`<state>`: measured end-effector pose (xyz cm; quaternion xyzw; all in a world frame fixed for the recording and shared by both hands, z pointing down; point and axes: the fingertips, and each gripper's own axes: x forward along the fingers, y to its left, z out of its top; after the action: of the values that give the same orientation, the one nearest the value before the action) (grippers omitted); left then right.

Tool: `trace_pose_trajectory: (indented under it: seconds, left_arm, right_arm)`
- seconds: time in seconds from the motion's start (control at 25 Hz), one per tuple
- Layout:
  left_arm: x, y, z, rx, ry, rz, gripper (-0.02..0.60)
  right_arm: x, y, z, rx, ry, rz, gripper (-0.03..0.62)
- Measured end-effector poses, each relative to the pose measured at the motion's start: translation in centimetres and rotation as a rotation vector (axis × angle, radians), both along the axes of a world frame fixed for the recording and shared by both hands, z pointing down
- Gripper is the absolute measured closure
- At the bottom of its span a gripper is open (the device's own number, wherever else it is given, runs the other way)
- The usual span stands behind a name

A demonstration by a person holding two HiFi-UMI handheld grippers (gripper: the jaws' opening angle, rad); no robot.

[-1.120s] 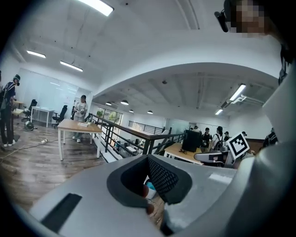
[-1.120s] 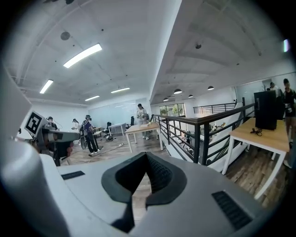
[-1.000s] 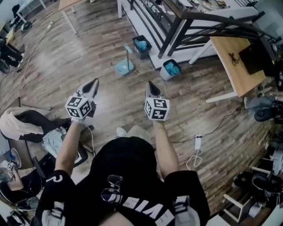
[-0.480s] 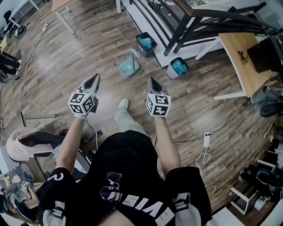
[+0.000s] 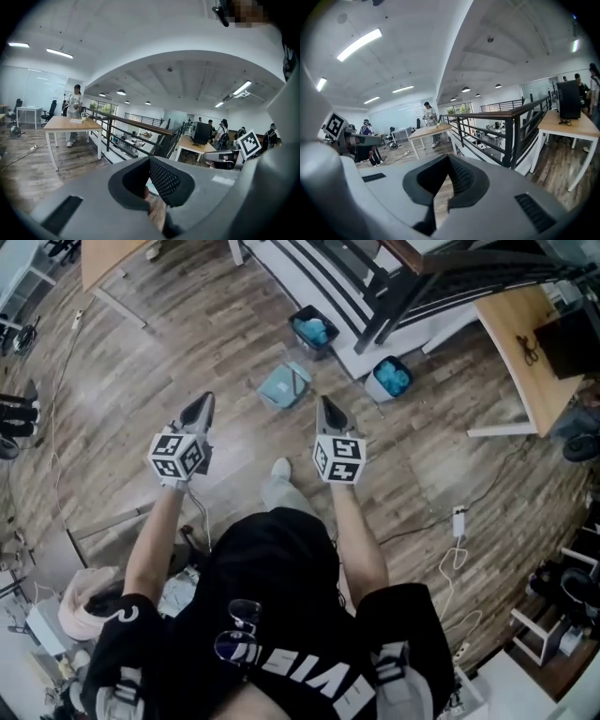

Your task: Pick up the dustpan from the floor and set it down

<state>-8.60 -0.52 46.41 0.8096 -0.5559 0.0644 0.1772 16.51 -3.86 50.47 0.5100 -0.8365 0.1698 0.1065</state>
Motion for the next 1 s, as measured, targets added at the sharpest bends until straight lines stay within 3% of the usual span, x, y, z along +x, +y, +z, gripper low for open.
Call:
trace_pose_trajectory:
  seconds: [0.44, 1.0]
  left_arm:
    - [-1.0, -7.8, -0.4, 0.003, 0.019, 0.129, 0.584]
    - [-1.9, -16.6, 0.4, 0.011, 0.018, 0.377, 0.584]
  right_arm:
    - [-2.0, -5.6, -1.6, 0.011, 0.011, 0.099, 0.599]
    - [-4.8, -9.2, -1.1, 0.004, 0.058, 0.285, 0.599]
